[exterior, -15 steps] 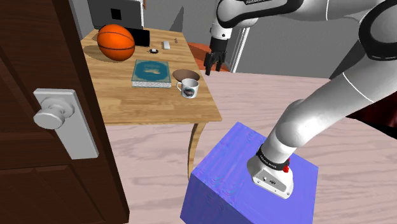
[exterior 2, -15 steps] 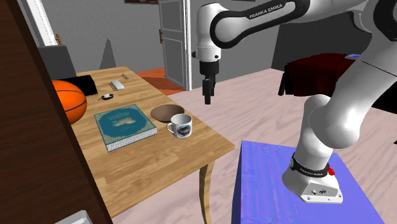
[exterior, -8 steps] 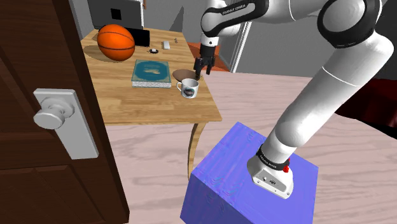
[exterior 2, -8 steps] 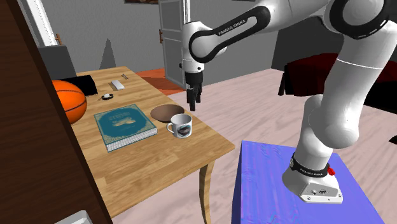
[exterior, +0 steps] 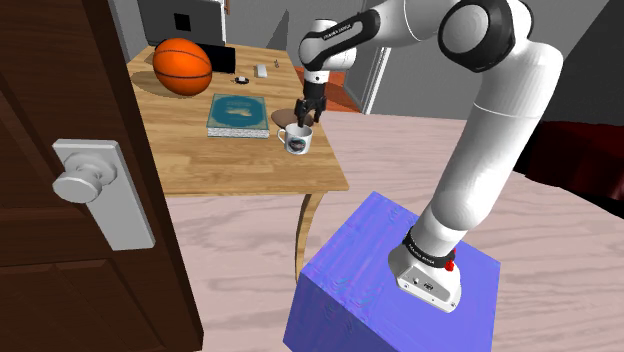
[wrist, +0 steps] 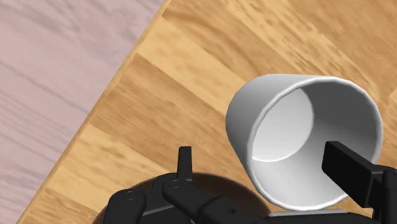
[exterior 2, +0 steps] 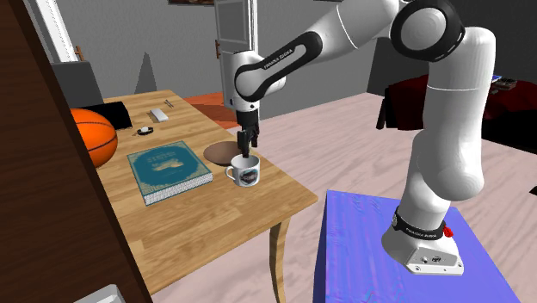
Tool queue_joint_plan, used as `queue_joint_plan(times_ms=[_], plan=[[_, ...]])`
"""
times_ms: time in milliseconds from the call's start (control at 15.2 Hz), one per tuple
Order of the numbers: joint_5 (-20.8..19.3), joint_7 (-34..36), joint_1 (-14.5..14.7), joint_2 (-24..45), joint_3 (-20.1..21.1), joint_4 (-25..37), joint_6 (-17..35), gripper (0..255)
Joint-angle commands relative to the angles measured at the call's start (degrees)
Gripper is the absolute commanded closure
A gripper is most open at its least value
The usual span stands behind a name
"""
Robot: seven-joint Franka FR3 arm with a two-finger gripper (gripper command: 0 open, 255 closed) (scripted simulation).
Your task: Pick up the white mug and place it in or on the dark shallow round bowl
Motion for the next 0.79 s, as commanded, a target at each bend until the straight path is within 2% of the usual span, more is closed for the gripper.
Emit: queue_joint_plan(times_ms=[0, 330, 726], plan=[[0.26, -0.24, -0.10, 1.01, -0.01, -0.13, 1.14, 0], [0.79, -0.59, -0.07, 2.80, 0.18, -2.34, 5.10, 0], [0.79, -0.59, -0.07, 2.80, 0.18, -2.34, 5.10, 0]])
